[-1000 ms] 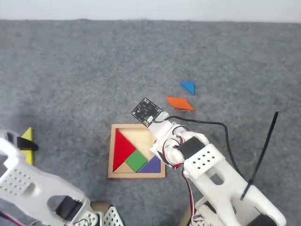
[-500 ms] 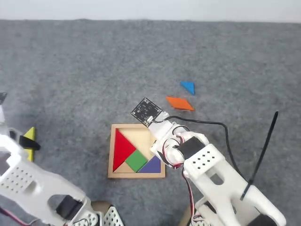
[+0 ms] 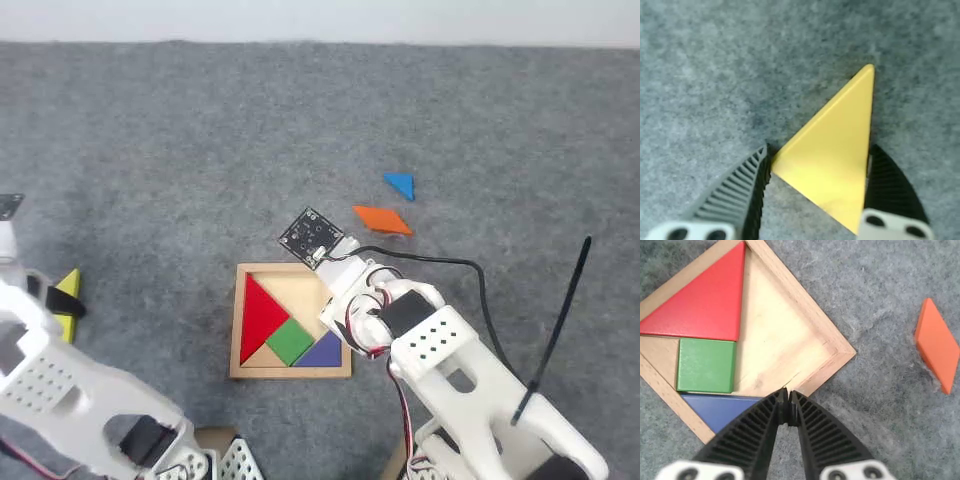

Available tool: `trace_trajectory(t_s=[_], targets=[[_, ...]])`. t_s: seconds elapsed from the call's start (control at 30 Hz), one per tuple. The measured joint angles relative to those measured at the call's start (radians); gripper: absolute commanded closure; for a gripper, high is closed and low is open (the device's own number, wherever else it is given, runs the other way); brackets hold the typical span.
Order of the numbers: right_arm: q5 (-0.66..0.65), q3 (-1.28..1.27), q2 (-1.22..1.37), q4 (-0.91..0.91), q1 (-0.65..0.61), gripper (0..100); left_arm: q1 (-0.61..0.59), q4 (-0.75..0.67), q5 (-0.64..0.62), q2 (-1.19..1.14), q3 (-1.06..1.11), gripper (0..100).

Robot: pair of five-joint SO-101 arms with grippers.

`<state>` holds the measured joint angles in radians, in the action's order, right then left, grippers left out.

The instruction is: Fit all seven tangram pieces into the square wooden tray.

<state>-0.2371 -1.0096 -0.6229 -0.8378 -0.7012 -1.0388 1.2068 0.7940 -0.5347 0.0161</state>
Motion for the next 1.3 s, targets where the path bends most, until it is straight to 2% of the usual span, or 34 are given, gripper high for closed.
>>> trace_trajectory(t_s=[0.3,0.97,1.17,1.3], targets=[[0.000,0.000,0.000,0.000,0.000,98.9,0.006,0.021,0.032,0.003,0.000,84],[0.000,0.000,0.000,0.000,0.000,98.9,0.008,0.063,0.038,-0.003,-0.014,85],[0.000,0.000,0.000,0.000,0.000,98.9,0.002,0.184,0.031,-0.006,-0.015,85],[0.000,0.000,0.000,0.000,0.000,98.9,0.000,0.264,-0.089,-0.008,-0.023,85]])
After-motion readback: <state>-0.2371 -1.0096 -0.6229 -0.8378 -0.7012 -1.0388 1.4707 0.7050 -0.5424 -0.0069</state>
